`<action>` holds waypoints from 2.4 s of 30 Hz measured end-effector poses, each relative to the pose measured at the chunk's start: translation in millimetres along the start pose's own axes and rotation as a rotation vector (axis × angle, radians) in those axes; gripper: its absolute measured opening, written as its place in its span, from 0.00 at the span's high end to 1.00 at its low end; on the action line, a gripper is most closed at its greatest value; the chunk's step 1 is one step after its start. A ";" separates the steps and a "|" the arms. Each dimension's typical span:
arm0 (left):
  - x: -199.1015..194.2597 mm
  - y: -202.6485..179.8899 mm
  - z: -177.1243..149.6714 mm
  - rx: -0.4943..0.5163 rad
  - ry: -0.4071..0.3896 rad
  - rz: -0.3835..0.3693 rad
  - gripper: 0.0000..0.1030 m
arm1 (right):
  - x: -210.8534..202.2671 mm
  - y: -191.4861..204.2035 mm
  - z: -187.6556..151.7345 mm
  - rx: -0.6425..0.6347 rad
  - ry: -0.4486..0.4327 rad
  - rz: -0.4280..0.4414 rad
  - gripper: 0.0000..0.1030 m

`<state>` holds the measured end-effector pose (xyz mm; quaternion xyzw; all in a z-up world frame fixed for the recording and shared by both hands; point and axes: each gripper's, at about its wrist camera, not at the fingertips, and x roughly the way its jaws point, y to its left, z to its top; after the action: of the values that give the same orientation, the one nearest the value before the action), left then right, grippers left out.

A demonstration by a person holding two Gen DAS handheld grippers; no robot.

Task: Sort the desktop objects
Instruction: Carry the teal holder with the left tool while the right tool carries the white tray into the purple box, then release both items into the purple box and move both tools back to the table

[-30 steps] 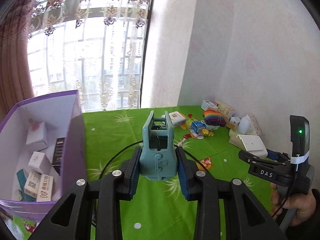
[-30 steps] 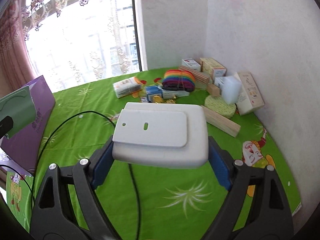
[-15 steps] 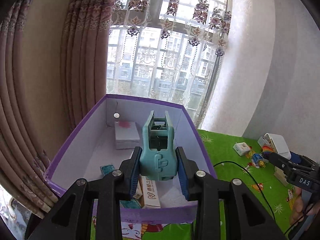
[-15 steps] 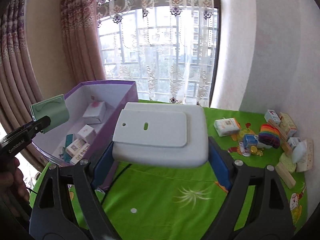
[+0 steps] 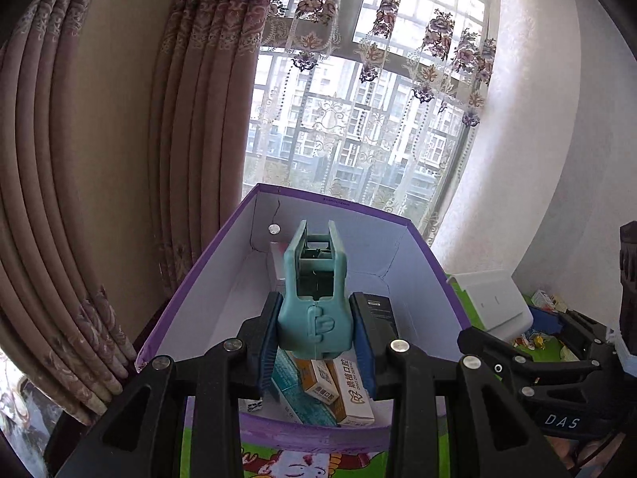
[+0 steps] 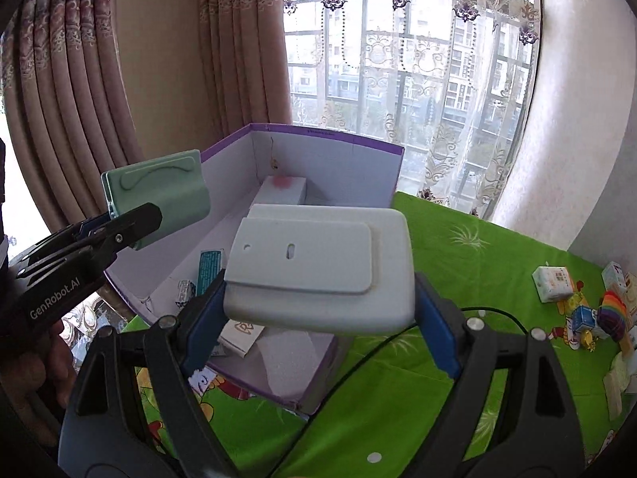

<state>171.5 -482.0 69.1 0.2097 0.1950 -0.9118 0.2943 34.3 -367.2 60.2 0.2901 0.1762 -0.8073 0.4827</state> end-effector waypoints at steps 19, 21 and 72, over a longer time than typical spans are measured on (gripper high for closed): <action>3.6 -17.2 -6.1 0.034 0.009 -0.032 0.52 | -17.5 -39.2 -18.2 0.113 -0.006 0.009 0.09; 2.6 -22.1 -7.9 0.042 0.010 -0.034 0.52 | -24.7 -51.4 -23.2 0.143 -0.022 -0.007 0.09; 115.2 -294.7 -36.8 0.223 0.211 -0.346 0.14 | -34.9 -367.4 -110.0 0.616 -0.045 -0.575 0.03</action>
<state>-86.0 -295.6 49.4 0.2987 0.1559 -0.9376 0.0865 -244.0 -108.1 -0.6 0.3420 -0.0101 -0.9303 0.1323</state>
